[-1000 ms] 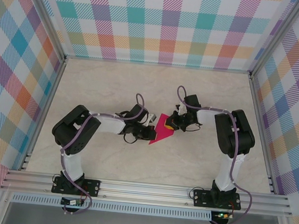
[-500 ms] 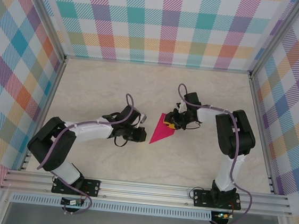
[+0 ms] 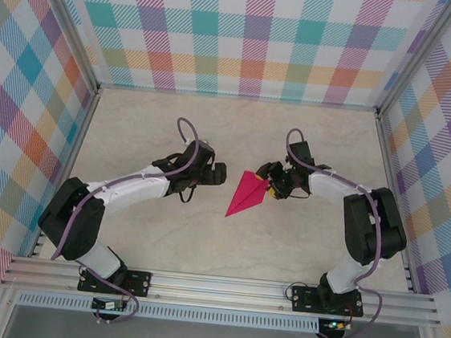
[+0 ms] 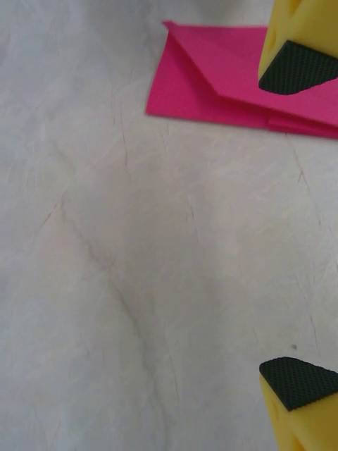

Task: Fold a paper plane with a square sheet of paper (pick it up from the middle)
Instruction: Fourth fold the wing at the center of the table.

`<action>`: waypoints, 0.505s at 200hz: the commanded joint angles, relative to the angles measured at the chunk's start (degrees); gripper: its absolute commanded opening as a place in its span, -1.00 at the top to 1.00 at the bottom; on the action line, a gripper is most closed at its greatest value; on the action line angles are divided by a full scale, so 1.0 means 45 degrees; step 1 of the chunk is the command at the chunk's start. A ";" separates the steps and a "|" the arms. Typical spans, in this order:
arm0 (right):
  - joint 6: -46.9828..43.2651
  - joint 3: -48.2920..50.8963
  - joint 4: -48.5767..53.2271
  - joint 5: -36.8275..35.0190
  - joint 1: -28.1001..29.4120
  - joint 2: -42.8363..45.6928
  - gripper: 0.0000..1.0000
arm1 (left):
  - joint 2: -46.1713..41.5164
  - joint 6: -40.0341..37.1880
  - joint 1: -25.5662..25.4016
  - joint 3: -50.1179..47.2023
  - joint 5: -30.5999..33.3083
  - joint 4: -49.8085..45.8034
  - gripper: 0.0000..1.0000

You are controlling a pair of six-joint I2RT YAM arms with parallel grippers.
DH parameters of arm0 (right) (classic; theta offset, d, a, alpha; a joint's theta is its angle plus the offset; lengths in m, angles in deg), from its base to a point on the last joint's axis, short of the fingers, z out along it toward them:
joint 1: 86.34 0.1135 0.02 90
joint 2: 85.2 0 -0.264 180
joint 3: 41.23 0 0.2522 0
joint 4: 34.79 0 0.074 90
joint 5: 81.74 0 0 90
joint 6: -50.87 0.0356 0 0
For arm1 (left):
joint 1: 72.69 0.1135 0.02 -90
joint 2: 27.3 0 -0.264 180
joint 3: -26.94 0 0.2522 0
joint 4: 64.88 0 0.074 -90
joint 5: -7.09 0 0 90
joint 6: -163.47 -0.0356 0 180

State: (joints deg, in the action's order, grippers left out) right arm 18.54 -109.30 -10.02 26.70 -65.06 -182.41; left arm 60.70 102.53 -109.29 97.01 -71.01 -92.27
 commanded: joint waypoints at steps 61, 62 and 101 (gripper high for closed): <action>0.0773 -0.0303 -0.1256 0.0330 0.0565 -0.1164 -0.04 | -0.0253 0.0261 0.1392 -0.0284 -0.1238 -0.0064 -1.00; 0.0766 -0.0309 -0.1255 0.0334 0.0565 -0.1177 -0.04 | -0.0247 0.0261 0.1394 -0.0286 -0.1248 -0.0071 -1.00; 0.0563 -0.0491 -0.1459 0.0711 0.0604 -0.1576 0.01 | -0.0216 0.0339 0.1540 -0.0298 -0.1336 -0.0131 -1.00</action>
State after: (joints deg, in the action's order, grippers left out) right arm 21.32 -109.78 -15.35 28.23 -62.68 -188.38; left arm 60.68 103.08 -103.06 96.31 -75.93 -92.14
